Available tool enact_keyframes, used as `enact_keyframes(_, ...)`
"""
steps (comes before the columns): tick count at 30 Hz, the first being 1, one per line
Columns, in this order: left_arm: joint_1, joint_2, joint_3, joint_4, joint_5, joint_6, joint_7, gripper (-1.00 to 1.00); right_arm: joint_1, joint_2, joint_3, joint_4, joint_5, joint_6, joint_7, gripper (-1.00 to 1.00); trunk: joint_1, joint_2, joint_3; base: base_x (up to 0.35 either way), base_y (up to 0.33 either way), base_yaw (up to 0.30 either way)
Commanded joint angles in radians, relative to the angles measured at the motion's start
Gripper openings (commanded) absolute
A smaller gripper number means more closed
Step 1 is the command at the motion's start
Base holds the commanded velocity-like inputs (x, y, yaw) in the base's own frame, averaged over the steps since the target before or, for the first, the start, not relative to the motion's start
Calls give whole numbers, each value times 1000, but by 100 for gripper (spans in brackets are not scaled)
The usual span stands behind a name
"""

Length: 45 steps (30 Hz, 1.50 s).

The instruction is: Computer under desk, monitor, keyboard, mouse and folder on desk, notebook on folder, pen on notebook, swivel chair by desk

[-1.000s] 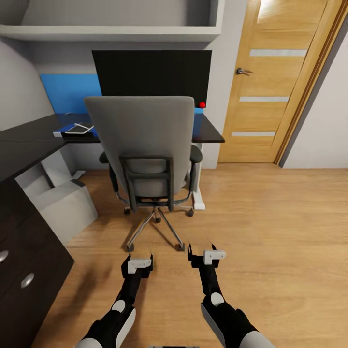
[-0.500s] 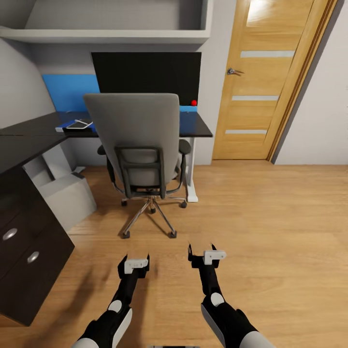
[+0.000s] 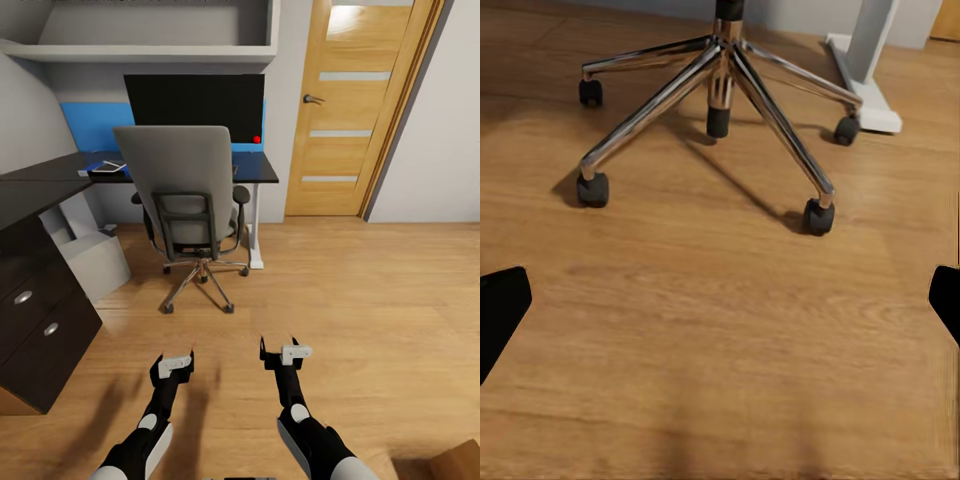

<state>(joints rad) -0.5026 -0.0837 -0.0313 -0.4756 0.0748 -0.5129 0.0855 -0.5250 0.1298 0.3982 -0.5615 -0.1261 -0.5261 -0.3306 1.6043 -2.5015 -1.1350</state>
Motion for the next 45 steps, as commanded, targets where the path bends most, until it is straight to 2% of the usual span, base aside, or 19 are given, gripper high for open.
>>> enact_keyframes(1,-1,2,-3,1,13,-3,3,100,-1,-2,8,0,-11,-5,-6,100,-1,0,-1,-207,-93,0)
enact_keyframes(8,-1,4,-2,14,23,-3,6,100,-1,-13,7,0,-13,-5,-6,100,-1,0,-1,-96,-42,0)
enact_keyframes(15,-1,5,0,76,33,-3,10,100,-1,-21,6,2,-14,-1,-6,100,-1,0,-1,-20,-9,0)
enact_keyframes(23,-1,5,2,103,42,-4,12,100,-1,-22,4,19,-17,-1,-7,100,-4,2,30,-3,-1,0)
enact_keyframes(27,-1,6,3,108,54,-4,12,100,-1,-22,4,21,-18,-1,-7,100,-20,29,43,0,0,0)
enact_keyframes(32,-1,15,7,114,91,-3,12,100,-1,-23,6,25,-16,-6,-5,100,-39,64,58,0,0,0)
enact_keyframes(38,-1,28,14,124,162,-4,11,100,-1,-23,11,61,-15,-15,-1,100,-62,106,77,0,0,0)
enact_keyframes(45,-1,44,22,111,214,-5,11,100,-1,-22,12,112,-18,-26,0,100,-89,155,99,0,0,0)
